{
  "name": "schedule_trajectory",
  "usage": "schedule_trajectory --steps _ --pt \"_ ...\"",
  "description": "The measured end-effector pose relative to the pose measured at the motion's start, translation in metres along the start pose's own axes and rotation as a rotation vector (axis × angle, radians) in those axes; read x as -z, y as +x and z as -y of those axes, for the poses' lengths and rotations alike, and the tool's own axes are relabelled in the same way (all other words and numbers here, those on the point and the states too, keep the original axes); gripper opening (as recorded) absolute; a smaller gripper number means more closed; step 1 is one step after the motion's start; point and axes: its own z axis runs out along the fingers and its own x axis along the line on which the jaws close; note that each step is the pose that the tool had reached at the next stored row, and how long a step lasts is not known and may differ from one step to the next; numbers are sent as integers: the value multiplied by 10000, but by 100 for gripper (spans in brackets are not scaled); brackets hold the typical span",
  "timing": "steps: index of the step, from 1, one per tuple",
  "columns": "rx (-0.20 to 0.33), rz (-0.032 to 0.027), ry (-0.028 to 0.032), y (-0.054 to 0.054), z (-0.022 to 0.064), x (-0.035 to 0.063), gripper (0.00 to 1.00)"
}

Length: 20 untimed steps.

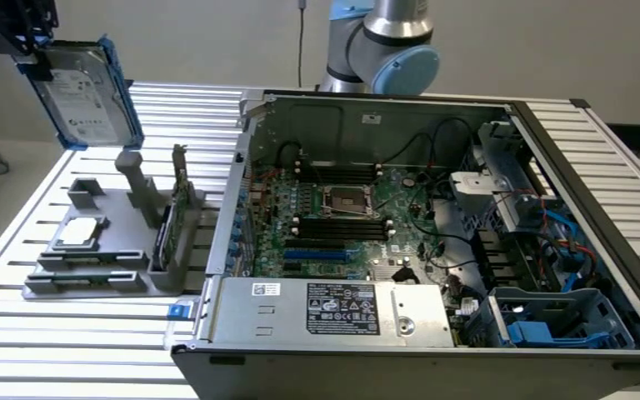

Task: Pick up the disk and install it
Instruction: 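Pick up the disk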

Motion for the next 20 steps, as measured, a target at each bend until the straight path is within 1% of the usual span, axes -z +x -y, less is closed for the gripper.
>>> schedule_trajectory --steps 6,8,9,11,17,18,20 --pt "1 40 -24 52 269 269 33" --pt "1 42 -40 97 340 338 33" --pt "3 42 -54 125 361 358 33" --pt "2 43 -94 195 383 376 33" --pt "3 43 -99 452 400 371 33" --pt "3 44 -98 482 421 370 33" --pt "2 52 -102 513 498 371 33"
